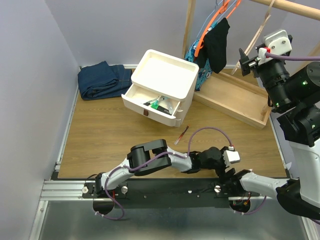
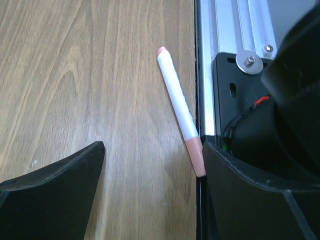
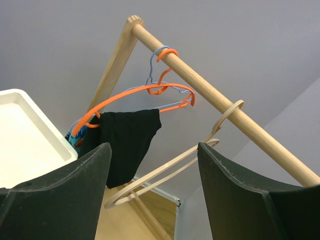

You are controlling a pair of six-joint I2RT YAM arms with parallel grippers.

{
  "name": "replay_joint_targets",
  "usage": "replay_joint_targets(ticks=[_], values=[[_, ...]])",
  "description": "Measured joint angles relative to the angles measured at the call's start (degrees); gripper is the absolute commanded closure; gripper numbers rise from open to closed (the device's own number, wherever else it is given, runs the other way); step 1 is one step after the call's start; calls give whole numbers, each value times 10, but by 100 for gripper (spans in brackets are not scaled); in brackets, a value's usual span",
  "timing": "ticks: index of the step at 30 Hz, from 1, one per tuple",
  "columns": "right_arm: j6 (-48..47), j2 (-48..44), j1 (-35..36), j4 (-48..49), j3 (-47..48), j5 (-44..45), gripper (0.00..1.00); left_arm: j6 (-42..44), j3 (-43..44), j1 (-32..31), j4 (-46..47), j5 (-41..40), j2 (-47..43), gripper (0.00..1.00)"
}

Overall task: Sort the stationery into containers
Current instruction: Pick up the pen from the center of the board.

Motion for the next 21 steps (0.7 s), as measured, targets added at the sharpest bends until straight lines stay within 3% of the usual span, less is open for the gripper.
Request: replay_joint_targets(ticks=[14,21], values=[[-7,-7,0,14,-14,0,23,11,-23,-5,11,-28,-11,9],[-9,-9,0,27,-31,0,23,8,-22,0,10,-33,-11,19]])
